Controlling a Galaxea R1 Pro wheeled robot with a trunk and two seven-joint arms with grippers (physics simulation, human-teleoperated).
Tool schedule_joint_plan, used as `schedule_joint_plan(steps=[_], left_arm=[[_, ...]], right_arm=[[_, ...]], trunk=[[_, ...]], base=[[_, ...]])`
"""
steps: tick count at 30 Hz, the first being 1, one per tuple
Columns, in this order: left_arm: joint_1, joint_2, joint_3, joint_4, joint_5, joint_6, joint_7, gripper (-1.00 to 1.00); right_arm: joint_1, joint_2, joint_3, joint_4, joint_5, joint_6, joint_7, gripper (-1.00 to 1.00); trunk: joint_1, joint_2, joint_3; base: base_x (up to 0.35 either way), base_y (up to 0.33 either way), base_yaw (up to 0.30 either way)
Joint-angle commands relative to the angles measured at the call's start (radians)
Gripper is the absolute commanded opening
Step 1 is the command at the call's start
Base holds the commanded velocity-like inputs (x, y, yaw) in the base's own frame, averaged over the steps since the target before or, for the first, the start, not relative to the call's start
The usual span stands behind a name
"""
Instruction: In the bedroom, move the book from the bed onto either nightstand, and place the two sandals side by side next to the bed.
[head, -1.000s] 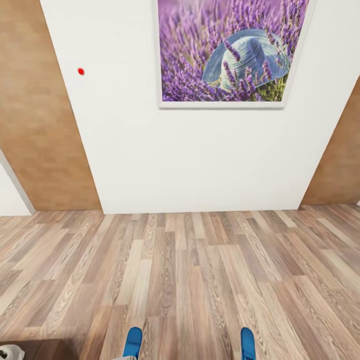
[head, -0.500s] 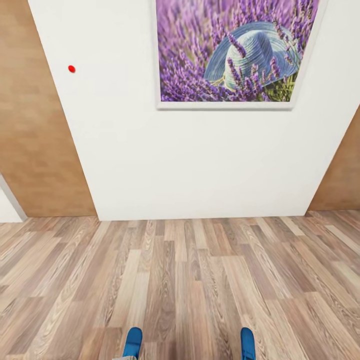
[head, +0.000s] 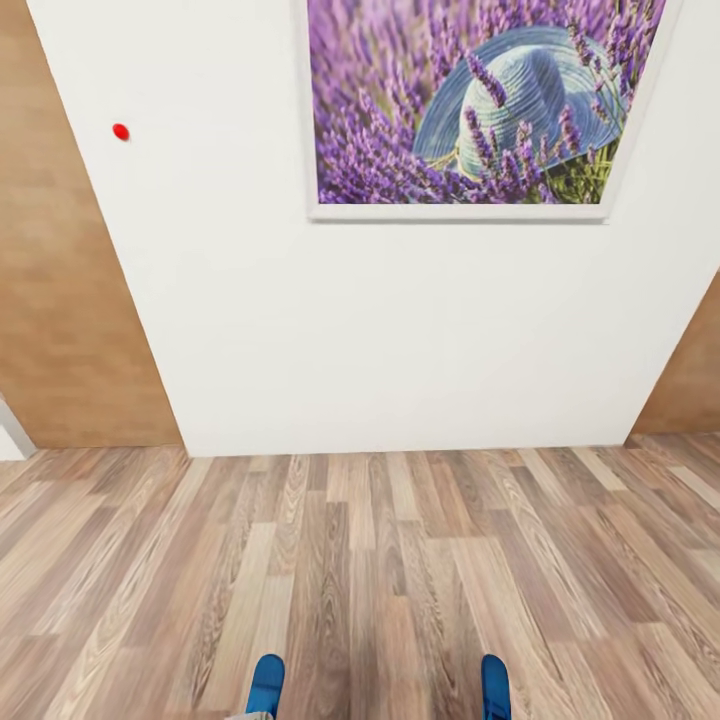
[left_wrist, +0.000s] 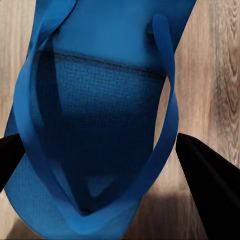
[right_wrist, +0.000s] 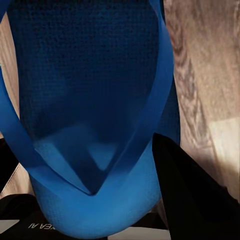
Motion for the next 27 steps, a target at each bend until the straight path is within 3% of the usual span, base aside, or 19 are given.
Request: schedule_joint_plan(steps=[1, 11, 27], left_arm=[[-0.001, 0.000, -0.008, 0.002, 0.010, -0.004, -0.003, -1.00], [-0.001, 0.000, -0.008, 0.002, 0.010, -0.004, -0.003, -1.00], [-0.001, 0.000, -0.008, 0.002, 0.010, -0.004, -0.003, -1.00]], right_arm=[[-0.001, 0.000, -0.002, 0.002, -0.010, 0.006, 0.005, -1.00], [-0.001, 0.000, -0.002, 0.002, -0.010, 0.006, 0.005, -1.00], [-0.001, 0.000, -0.002, 0.002, -0.010, 0.007, 0.005, -1.00]], trunk=[[0.000, 0.000, -0.001], [0.000, 0.000, -0.003], [0.000, 0.000, -0.003]], base=[[0.321, 0.000, 0.009], [0.321, 0.000, 0.166], [0.321, 0.000, 0.007]])
